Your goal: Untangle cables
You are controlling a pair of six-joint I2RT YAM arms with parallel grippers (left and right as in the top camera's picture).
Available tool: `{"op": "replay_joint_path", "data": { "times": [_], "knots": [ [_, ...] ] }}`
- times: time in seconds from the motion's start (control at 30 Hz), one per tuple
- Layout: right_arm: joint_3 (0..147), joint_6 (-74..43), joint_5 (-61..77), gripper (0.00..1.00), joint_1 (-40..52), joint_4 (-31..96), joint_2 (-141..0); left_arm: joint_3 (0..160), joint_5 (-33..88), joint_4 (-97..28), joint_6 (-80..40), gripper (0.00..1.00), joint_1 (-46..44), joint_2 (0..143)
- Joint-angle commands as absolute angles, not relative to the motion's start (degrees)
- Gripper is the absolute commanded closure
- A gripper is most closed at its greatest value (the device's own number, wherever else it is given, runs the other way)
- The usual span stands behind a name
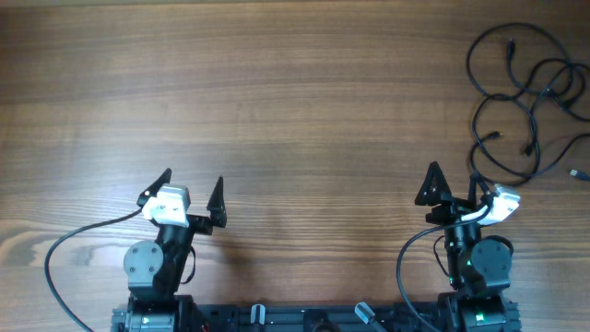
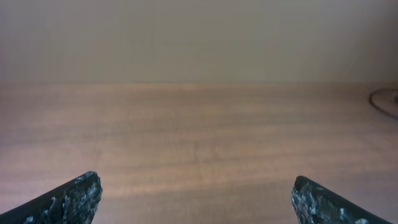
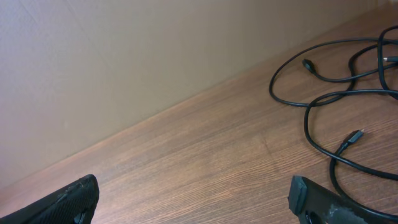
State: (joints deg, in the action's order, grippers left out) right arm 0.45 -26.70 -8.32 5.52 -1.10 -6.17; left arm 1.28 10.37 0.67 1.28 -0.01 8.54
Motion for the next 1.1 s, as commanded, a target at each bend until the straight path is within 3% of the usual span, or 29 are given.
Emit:
{"op": "replay_joint_path", "data": {
  "times": [0.0,1.07],
  "knots": [
    [0.30,-25.91,-7.44,0.00,5.28,-1.23,-6.07,0.54,9.45,-4.14,2.35,0.00,-0.23,4.51],
    [0.30,-25.91,-7.44,0.00,5.28,-1.21,-6.07,0.36,8.49,-3.68,2.59,0.00,-0.16,0.23]
  ]
}}
